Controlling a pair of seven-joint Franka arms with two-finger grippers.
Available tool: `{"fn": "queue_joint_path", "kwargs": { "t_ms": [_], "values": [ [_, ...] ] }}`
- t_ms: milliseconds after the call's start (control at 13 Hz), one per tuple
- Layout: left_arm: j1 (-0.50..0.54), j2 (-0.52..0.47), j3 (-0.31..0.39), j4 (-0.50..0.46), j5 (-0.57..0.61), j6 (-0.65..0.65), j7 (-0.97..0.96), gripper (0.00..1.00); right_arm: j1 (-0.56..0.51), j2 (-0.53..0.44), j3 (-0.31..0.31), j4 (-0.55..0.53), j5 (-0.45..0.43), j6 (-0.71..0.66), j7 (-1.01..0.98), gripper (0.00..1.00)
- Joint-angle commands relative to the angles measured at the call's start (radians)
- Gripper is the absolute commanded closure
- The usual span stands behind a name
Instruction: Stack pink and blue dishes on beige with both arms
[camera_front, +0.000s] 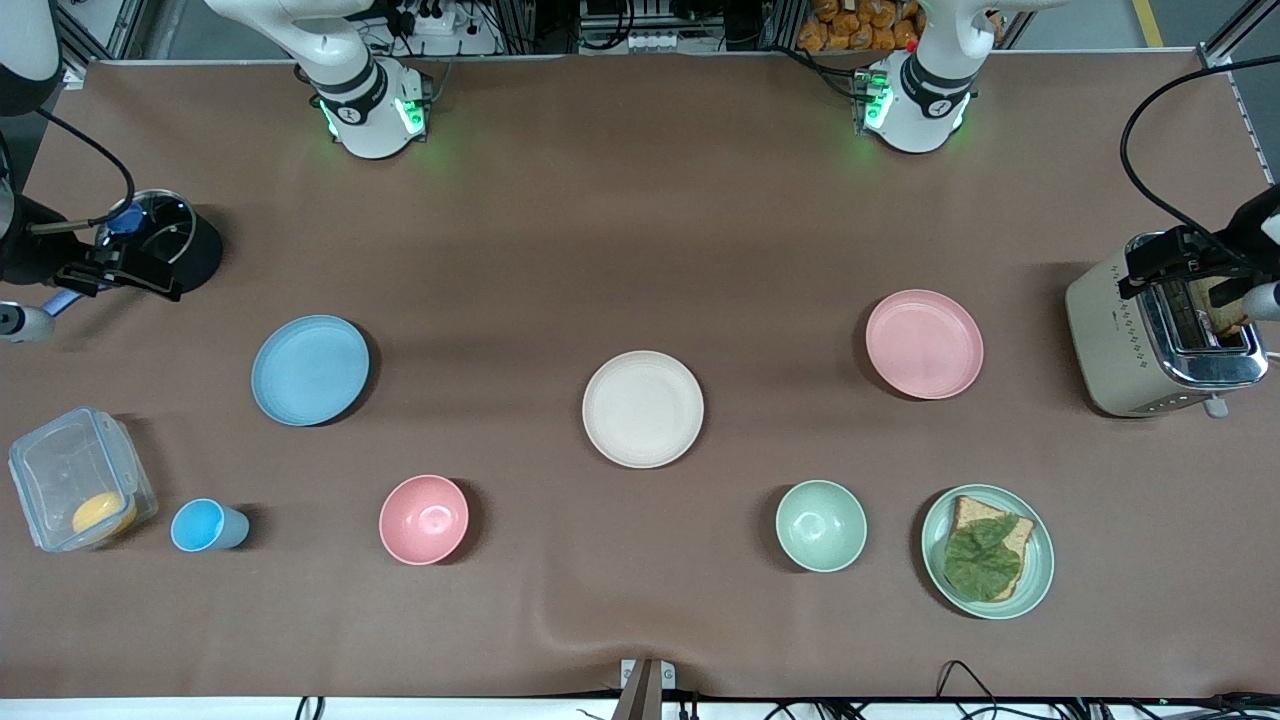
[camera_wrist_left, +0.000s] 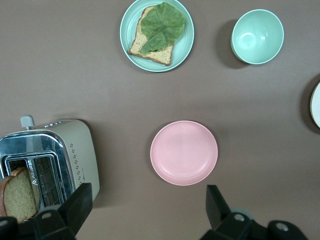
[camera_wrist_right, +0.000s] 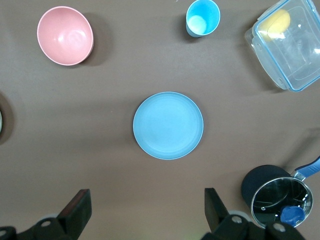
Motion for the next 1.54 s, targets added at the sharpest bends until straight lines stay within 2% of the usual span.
{"fn": "queue_joint_path", "kwargs": {
  "t_ms": [0, 1077, 1308, 1462],
  "values": [
    [0.000, 0.002, -0.001, 0.008, -0.010, -0.015, -0.013, 0.00, 0.004, -0.007, -0.001, -0.002, -0.006, 0.000, 0.004, 0.00],
    [0.000, 0.005, -0.008, 0.006, -0.013, -0.015, -0.011, 0.00, -0.011, 0.004, -0.007, -0.005, -0.001, -0.011, 0.006, 0.00],
    [-0.019, 0.048, -0.014, 0.006, -0.013, -0.015, -0.005, 0.00, -0.063, 0.018, -0.007, -0.005, 0.034, -0.006, 0.004, 0.00],
    [-0.021, 0.112, -0.017, 0.008, -0.017, -0.014, -0.010, 0.00, -0.104, 0.069, -0.007, -0.006, 0.051, -0.009, -0.119, 0.00]
  ]
}}
